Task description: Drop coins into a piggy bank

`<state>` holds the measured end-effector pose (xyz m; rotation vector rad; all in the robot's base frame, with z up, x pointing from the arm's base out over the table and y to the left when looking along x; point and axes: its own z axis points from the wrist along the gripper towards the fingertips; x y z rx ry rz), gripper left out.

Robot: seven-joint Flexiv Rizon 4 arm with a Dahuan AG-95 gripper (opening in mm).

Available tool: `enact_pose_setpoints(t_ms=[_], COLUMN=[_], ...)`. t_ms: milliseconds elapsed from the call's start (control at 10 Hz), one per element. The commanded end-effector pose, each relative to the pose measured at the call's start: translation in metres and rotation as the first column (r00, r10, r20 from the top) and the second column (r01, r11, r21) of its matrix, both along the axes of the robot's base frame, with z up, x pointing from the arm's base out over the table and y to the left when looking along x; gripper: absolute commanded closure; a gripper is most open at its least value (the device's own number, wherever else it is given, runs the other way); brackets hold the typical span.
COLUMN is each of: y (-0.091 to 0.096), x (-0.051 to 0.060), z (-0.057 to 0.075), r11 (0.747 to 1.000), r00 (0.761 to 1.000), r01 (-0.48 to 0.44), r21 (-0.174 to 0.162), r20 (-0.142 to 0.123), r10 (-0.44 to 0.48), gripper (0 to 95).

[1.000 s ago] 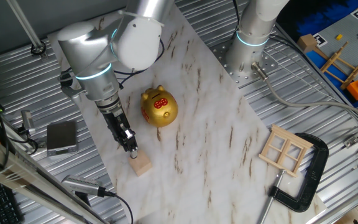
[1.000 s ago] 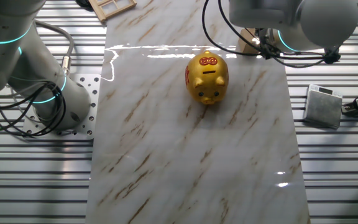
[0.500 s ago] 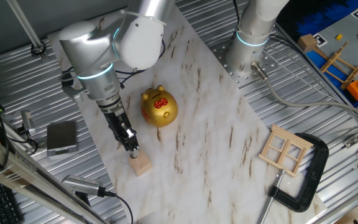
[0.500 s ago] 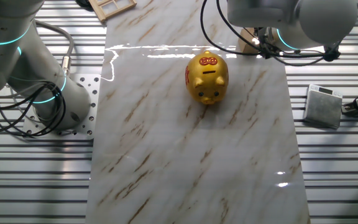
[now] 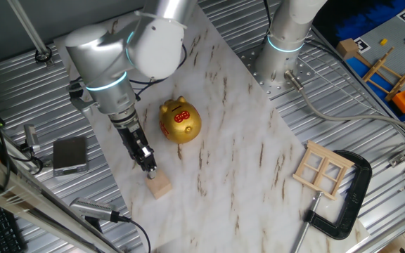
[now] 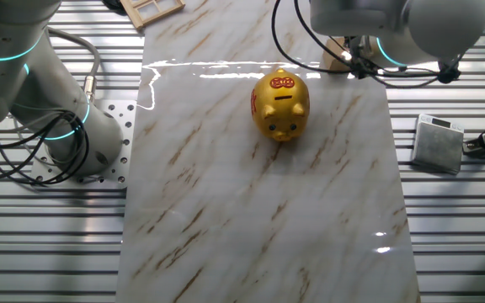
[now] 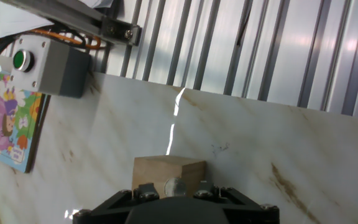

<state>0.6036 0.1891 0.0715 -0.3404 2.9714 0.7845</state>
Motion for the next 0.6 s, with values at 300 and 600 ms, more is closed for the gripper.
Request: enact_pose_setpoints(t_ms=[300, 600], y=[-0.0016, -0.0016], x=[-0.0011, -0.0011], z=[0.0013, 0.0014], r11=[1.0, 1.0], r00=[1.0, 1.0], r01=[0.022, 0.019], r21=[0.012, 0.02], r20=[-0.007, -0.004], r10=[-0.022, -0.018], gripper=[57.0, 57.0])
